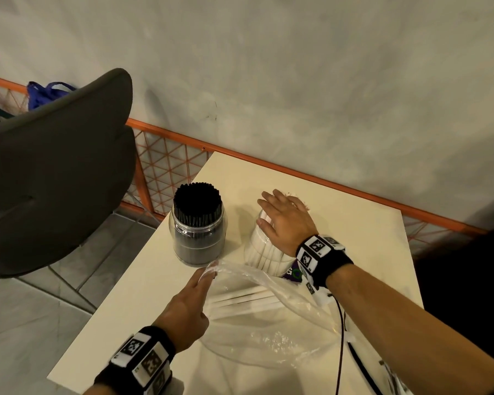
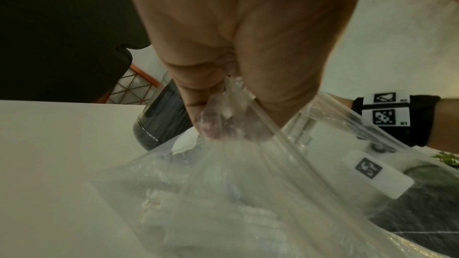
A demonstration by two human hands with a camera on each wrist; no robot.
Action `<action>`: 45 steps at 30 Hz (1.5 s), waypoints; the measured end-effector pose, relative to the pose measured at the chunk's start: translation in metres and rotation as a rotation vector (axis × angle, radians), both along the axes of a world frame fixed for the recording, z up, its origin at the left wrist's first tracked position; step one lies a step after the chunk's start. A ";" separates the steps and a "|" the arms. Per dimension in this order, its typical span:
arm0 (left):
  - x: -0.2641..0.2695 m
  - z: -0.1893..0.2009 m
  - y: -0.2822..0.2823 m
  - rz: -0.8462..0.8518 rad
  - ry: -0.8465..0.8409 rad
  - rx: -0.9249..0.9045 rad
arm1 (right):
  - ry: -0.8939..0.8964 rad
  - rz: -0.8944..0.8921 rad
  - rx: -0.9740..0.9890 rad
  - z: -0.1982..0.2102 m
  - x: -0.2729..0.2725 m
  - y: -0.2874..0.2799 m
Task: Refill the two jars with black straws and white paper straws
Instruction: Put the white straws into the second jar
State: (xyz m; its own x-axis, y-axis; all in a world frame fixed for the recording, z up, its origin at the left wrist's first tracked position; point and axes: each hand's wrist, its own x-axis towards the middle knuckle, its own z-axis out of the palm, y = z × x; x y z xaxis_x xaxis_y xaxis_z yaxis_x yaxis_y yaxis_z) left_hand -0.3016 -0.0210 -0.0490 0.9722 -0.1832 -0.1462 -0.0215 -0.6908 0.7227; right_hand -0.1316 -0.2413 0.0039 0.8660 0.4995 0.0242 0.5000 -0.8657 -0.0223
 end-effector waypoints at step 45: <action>0.006 0.012 0.006 0.063 0.105 0.033 | 0.699 -0.050 1.132 -0.016 -0.122 0.048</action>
State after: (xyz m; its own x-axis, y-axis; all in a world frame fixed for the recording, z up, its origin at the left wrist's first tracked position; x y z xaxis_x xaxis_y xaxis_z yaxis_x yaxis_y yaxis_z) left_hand -0.2960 -0.0145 -0.0374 0.9606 -0.1153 -0.2530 0.0978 -0.7118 0.6955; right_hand -0.2534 -0.1937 -0.0125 0.8828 0.4668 -0.0522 0.0571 -0.2169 -0.9745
